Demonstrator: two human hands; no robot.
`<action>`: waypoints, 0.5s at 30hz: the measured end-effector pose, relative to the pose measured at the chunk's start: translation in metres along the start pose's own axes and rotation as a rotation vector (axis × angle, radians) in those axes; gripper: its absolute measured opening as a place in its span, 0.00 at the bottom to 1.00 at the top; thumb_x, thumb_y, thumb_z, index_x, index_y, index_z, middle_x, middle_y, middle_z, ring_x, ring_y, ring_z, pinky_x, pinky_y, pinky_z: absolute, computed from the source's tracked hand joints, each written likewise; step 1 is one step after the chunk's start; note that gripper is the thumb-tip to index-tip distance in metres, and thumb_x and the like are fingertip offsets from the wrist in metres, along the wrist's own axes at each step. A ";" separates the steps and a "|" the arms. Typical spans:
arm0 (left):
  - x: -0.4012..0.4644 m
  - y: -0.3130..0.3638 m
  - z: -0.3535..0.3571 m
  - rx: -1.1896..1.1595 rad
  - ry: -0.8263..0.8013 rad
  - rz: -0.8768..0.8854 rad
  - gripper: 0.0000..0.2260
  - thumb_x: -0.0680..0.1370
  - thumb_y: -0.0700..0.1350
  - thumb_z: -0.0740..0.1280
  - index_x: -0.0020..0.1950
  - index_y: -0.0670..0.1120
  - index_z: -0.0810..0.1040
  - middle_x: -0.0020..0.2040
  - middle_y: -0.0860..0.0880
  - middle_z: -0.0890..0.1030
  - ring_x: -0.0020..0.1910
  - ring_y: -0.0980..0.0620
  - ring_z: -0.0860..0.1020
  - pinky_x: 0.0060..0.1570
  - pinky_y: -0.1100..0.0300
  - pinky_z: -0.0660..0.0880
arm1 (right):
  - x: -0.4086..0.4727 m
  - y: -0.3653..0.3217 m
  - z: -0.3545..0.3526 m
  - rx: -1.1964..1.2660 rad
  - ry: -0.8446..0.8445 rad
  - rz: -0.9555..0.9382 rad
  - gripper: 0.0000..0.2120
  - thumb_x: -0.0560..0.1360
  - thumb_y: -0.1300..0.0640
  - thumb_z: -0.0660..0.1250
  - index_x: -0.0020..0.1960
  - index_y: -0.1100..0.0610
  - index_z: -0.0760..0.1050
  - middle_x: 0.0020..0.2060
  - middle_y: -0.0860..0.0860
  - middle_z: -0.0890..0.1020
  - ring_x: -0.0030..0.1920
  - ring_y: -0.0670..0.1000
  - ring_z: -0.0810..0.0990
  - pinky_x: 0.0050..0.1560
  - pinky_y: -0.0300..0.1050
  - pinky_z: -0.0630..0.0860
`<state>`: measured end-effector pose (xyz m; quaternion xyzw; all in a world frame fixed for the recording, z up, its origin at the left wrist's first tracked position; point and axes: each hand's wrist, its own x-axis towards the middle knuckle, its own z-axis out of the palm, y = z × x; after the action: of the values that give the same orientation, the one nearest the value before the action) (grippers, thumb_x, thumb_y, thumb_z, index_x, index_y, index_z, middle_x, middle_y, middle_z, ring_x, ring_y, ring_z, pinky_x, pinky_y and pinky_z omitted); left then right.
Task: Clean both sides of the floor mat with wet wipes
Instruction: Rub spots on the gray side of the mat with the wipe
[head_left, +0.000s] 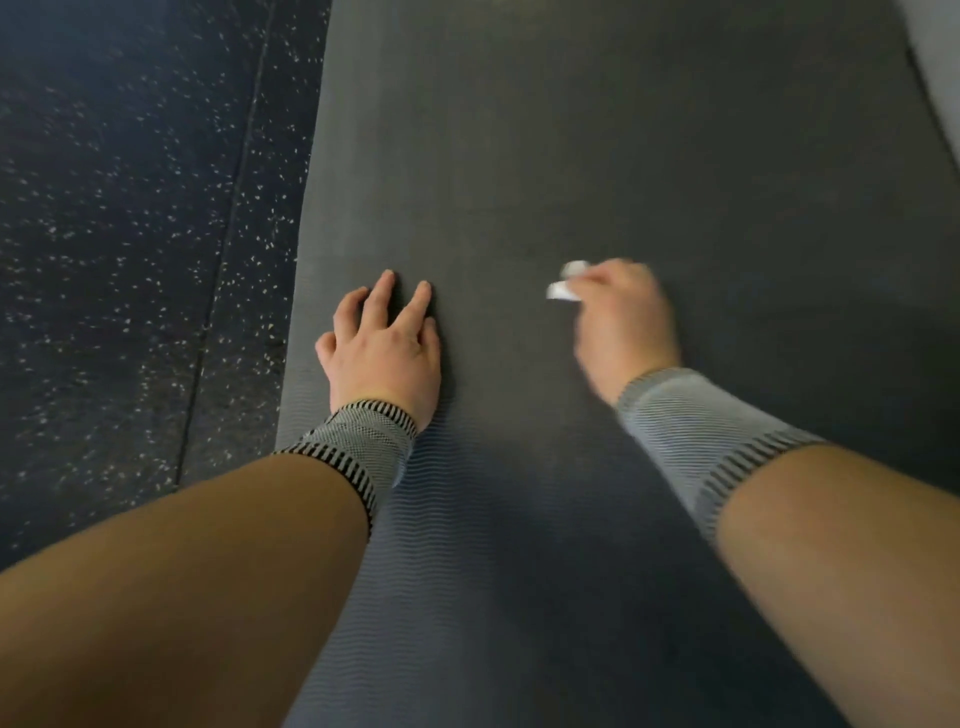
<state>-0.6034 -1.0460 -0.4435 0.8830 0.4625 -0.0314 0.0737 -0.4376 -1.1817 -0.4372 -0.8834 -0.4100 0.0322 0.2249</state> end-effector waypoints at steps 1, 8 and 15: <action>0.001 0.004 -0.002 0.010 -0.011 -0.023 0.21 0.82 0.54 0.52 0.76 0.60 0.61 0.78 0.54 0.56 0.75 0.48 0.53 0.68 0.44 0.56 | -0.004 0.026 -0.009 -0.006 0.054 0.152 0.14 0.69 0.68 0.64 0.52 0.59 0.81 0.51 0.59 0.79 0.50 0.62 0.75 0.54 0.49 0.71; -0.022 0.147 0.018 -0.193 -0.052 0.243 0.24 0.80 0.48 0.56 0.76 0.56 0.60 0.78 0.59 0.57 0.74 0.52 0.53 0.66 0.49 0.54 | -0.011 0.027 -0.020 0.037 -0.020 0.055 0.11 0.76 0.62 0.63 0.55 0.56 0.80 0.54 0.56 0.78 0.55 0.57 0.74 0.56 0.46 0.70; -0.024 0.142 0.027 -0.112 0.002 0.224 0.26 0.78 0.46 0.56 0.76 0.57 0.59 0.77 0.58 0.58 0.73 0.54 0.52 0.64 0.50 0.50 | -0.012 0.068 -0.038 0.000 0.045 0.446 0.14 0.73 0.66 0.61 0.56 0.59 0.79 0.56 0.58 0.77 0.57 0.56 0.73 0.49 0.37 0.63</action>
<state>-0.5000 -1.1496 -0.4523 0.9237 0.3619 0.0038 0.1257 -0.3886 -1.2430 -0.4333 -0.9527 -0.1992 0.0613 0.2214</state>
